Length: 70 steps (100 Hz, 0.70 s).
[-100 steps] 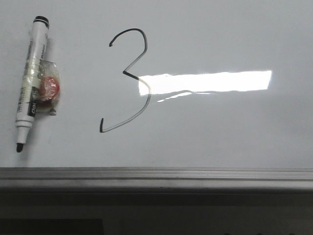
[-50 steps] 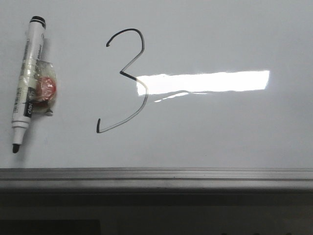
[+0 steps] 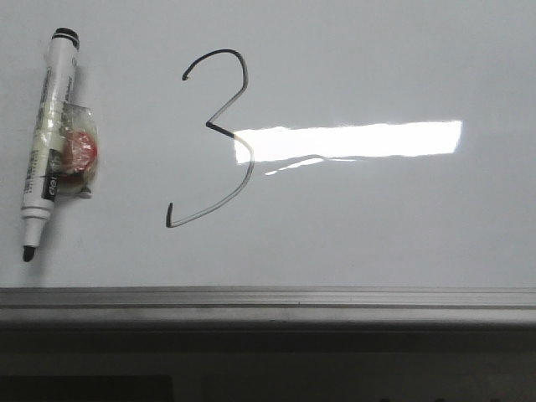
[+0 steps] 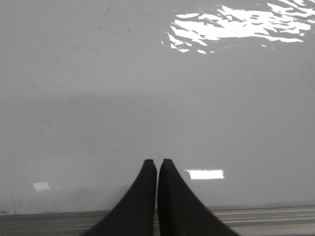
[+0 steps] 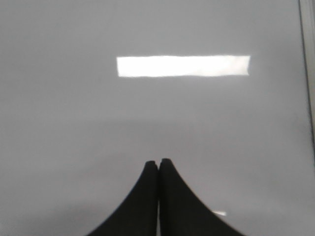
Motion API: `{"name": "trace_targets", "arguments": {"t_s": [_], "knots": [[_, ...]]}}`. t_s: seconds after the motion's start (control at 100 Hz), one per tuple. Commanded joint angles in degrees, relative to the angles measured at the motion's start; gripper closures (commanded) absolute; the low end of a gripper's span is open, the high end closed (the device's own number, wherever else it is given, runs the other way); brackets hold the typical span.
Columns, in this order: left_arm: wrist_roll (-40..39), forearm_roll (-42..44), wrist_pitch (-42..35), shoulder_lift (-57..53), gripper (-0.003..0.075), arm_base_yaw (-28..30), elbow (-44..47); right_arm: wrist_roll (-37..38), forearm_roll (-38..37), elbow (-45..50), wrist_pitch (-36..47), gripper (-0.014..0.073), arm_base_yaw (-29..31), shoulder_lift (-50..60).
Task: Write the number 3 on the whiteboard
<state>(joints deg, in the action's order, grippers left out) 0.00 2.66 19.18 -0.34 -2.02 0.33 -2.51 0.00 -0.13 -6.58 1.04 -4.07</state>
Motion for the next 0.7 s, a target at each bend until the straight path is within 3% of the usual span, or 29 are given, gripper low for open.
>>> {"name": "trace_targets", "arguments": {"t_s": [0.0, 0.25, 0.69], "knots": [[-0.46, 0.06, -3.35, -1.39, 0.0741, 0.16, 1.81, 0.10, -0.47, 1.46, 4.60, 0.0648, 1.78, 2.38], [-0.46, 0.06, -3.35, -1.39, 0.0741, 0.16, 1.81, 0.19, -0.47, 2.13, -12.02, 0.0648, 2.27, 5.46], [-0.46, 0.06, -3.35, -1.39, 0.0741, 0.16, 1.81, 0.19, -0.47, 2.13, -11.75, 0.0648, 2.27, 5.46]]}}
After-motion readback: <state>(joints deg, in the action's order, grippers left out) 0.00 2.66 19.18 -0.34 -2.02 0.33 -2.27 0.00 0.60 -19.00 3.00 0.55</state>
